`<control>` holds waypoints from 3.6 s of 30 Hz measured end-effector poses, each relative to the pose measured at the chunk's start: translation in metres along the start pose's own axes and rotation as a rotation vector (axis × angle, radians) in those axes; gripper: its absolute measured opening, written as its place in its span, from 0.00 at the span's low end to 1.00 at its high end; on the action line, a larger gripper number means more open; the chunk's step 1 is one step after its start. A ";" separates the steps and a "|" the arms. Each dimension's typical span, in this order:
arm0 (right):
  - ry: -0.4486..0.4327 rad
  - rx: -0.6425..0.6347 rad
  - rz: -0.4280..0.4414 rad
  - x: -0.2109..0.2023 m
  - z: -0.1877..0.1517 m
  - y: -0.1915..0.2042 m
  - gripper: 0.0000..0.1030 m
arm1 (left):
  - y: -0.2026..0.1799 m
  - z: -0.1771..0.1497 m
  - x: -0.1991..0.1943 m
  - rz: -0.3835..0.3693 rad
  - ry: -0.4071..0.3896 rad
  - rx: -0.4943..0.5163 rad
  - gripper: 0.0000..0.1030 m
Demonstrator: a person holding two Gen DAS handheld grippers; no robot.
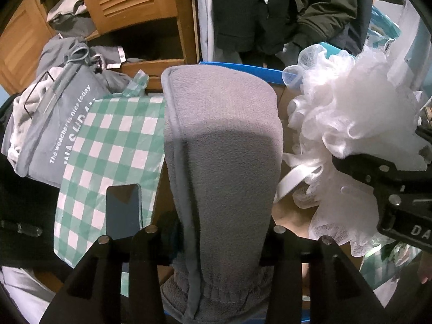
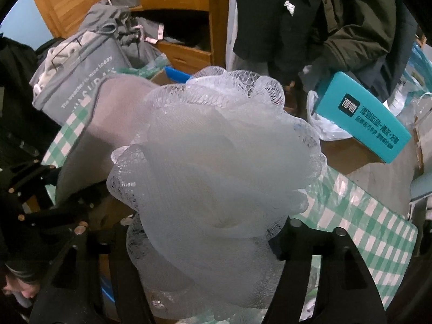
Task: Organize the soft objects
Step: 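Lower the towel and puff into the box and open both tools, then grasp the grey sock with the left tool while the right tool grasps the green scrub pad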
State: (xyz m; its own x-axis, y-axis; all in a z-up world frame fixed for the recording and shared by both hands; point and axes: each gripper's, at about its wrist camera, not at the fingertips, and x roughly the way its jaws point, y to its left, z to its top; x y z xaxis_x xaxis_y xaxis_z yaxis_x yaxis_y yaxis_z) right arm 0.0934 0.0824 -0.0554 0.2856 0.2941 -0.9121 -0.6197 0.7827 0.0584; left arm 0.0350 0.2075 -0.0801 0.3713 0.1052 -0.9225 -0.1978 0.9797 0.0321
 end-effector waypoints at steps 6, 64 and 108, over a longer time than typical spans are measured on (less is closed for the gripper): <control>-0.032 0.012 0.034 -0.011 -0.001 -0.002 0.79 | 0.000 -0.001 -0.006 0.004 -0.002 0.004 0.57; -0.106 0.241 -0.107 -0.107 -0.123 -0.160 0.84 | -0.170 -0.021 -0.055 -0.079 -0.117 0.398 0.70; -0.029 0.488 -0.203 -0.123 -0.234 -0.273 0.84 | -0.300 -0.074 0.007 -0.134 0.050 0.655 0.71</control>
State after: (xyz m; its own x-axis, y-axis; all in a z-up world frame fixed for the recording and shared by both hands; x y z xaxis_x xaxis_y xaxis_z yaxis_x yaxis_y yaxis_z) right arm 0.0559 -0.2961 -0.0538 0.3891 0.1199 -0.9134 -0.1391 0.9878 0.0704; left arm 0.0293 -0.0988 -0.1246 0.3090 -0.0171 -0.9509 0.4442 0.8867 0.1284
